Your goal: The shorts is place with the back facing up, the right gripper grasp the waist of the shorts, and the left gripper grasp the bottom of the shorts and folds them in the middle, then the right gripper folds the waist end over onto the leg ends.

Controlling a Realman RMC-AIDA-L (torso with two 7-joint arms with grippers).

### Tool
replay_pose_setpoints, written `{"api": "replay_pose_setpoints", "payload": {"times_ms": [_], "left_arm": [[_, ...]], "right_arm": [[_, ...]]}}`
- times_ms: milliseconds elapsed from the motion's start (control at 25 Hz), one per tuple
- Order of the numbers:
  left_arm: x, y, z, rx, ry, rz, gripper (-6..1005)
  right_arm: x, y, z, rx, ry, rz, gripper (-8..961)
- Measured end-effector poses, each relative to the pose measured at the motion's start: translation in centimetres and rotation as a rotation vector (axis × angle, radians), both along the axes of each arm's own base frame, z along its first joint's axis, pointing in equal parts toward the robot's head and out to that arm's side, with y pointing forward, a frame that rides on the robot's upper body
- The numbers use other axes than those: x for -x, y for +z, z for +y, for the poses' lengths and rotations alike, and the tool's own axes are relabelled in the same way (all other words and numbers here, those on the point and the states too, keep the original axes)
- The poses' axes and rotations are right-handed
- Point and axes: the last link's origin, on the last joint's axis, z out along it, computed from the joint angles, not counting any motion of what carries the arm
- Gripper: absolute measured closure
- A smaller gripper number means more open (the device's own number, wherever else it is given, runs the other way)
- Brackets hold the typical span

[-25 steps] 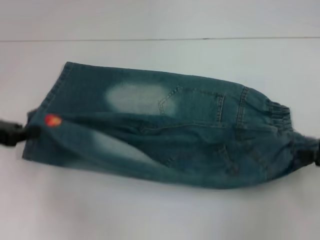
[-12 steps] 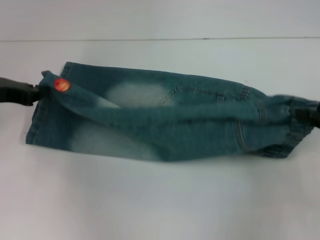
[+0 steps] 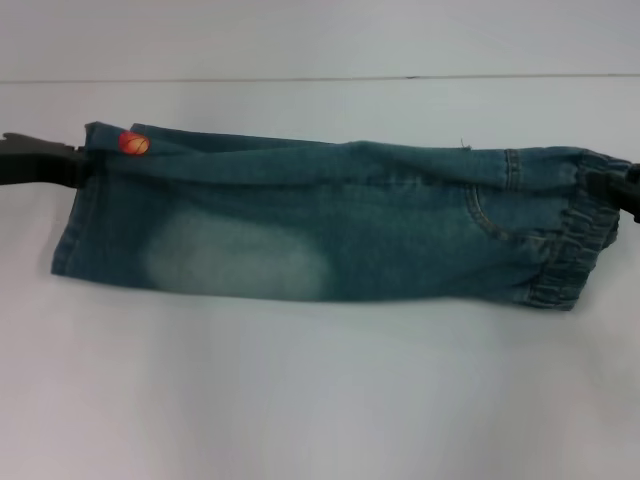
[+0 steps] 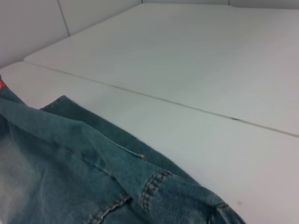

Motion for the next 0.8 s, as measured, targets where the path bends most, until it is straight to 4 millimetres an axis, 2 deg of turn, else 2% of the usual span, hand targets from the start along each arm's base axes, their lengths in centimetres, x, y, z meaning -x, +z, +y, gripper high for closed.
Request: {"api": "replay_pose_setpoints", "payload": {"times_ms": [480, 800], "left_arm": [[-2.4, -1.0, 2.0, -0.049, -0.064, 0.012, 966], [-2.8, -2.5, 3.3, -0.067, -0.068, 0.052, 967]], "right_arm": [[0.9, -0.2, 1.8, -0.045, 0.006, 0.015, 889], [0.0, -1.0, 2.3, -0.054, -0.040, -0.022, 882]]}}
